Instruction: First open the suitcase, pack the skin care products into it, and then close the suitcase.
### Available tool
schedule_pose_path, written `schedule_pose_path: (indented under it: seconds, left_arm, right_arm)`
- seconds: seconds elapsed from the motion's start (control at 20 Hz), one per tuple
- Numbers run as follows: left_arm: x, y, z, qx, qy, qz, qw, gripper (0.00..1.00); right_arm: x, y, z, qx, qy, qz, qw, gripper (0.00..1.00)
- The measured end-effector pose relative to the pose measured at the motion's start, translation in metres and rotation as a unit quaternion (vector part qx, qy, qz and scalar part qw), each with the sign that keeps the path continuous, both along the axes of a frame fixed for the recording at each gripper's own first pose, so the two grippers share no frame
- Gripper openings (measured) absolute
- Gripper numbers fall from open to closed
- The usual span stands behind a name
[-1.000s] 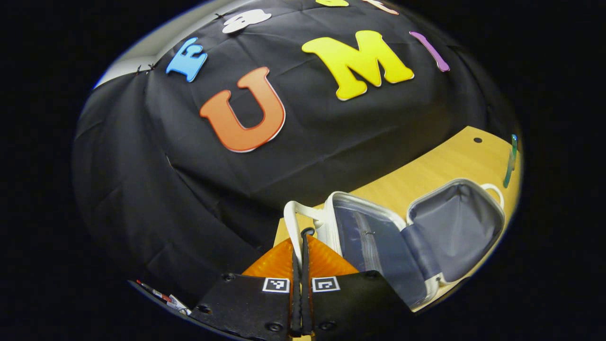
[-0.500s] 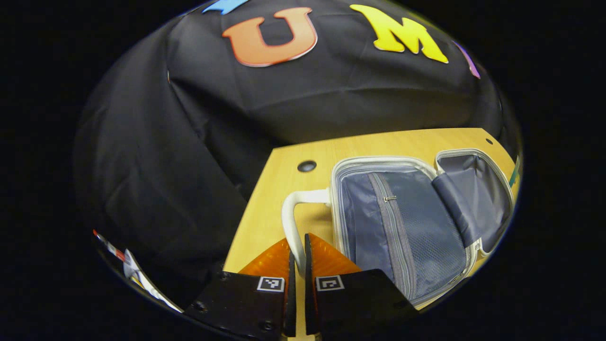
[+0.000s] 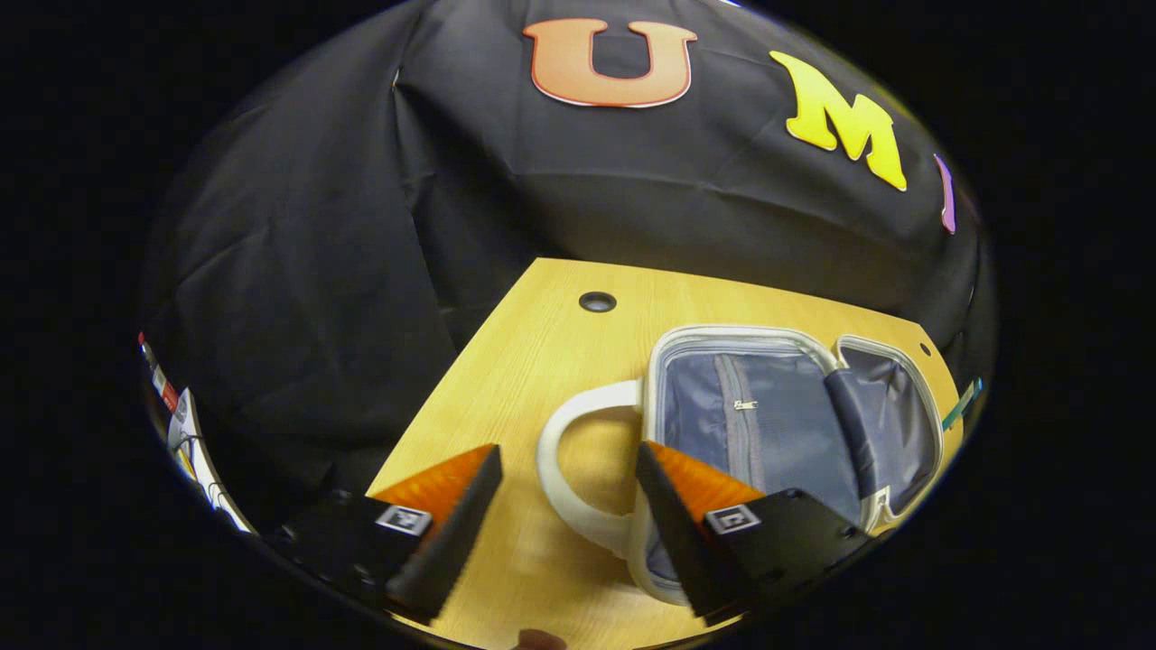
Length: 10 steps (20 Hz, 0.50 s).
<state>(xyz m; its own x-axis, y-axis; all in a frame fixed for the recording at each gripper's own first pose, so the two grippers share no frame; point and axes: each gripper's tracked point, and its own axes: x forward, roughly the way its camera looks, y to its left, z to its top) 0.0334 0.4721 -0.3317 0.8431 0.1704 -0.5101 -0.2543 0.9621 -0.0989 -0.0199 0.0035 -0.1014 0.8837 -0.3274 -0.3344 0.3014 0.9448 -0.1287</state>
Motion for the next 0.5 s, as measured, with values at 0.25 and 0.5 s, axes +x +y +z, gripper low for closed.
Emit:
schedule_pose_path:
  seconds: [0.25,0.5]
  left_arm:
    - [-0.007,-0.081,0.066,0.009,-0.050,-0.041,0.998,1.00]
    - [-0.001,-0.227,0.123,0.010,-0.111,-0.118,0.987,1.00]
  right_arm:
    - [0.004,-0.009,-0.010,0.008,-0.001,0.036,0.999,0.80]
    - [0.017,-0.035,-0.019,0.026,0.002,0.055,0.998,0.80]
